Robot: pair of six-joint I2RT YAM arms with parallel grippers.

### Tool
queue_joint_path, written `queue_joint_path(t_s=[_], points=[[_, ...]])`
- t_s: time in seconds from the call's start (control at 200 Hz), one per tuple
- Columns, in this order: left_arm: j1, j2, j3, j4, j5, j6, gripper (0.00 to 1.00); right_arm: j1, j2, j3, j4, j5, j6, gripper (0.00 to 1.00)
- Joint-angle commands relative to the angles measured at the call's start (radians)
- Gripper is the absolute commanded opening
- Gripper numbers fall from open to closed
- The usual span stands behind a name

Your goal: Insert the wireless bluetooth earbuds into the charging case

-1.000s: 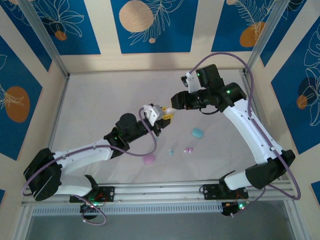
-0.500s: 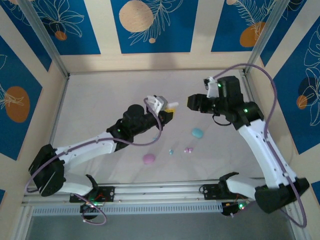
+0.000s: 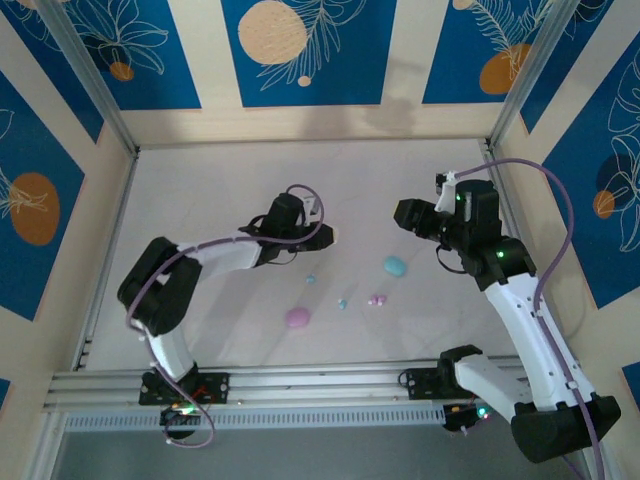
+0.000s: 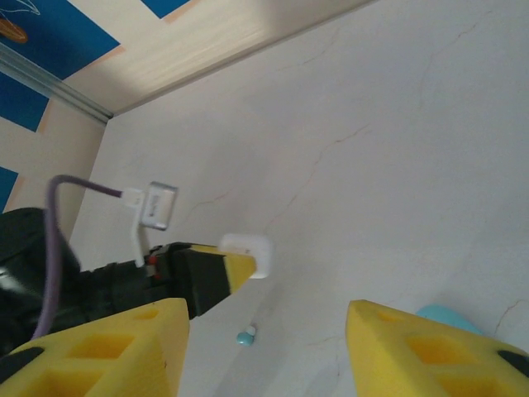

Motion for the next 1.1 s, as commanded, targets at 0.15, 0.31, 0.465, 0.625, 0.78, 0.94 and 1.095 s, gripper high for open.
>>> queue_joint_path(t_s=[0.15, 0.31, 0.465, 0.625, 0.78, 0.94, 1.095], points=[[0.025, 0.148, 0.181, -0.146, 0.023, -0.073, 0.08, -0.006, -0.006, -0.037, 0.048, -0.053, 0.010, 0.54], [0.042, 0.200, 0.216, -0.174, -0.001, -0.080, 0.11, -0.007, 0.012, -0.044, 0.042, -0.068, 0.016, 0.54], [0.070, 0.227, 0.240, -0.243, 0.027, -0.050, 0.13, -0.028, 0.083, 0.015, -0.031, -0.210, 0.016, 0.54], [0.092, 0.232, 0.236, -0.271, 0.014, -0.031, 0.18, -0.035, 0.202, 0.084, -0.127, -0.313, -0.012, 0.58], [0.105, 0.243, 0.249, -0.307, -0.005, -0.015, 0.32, -0.040, 0.305, 0.143, -0.245, -0.297, -0.078, 0.59], [0.111, 0.221, 0.255, -0.365, -0.061, 0.026, 0.44, -0.068, 0.358, 0.108, -0.266, -0.230, -0.131, 0.61], [0.115, 0.198, 0.265, -0.427, -0.118, 0.066, 0.51, -0.118, 0.395, 0.054, -0.233, -0.250, -0.139, 0.62]])
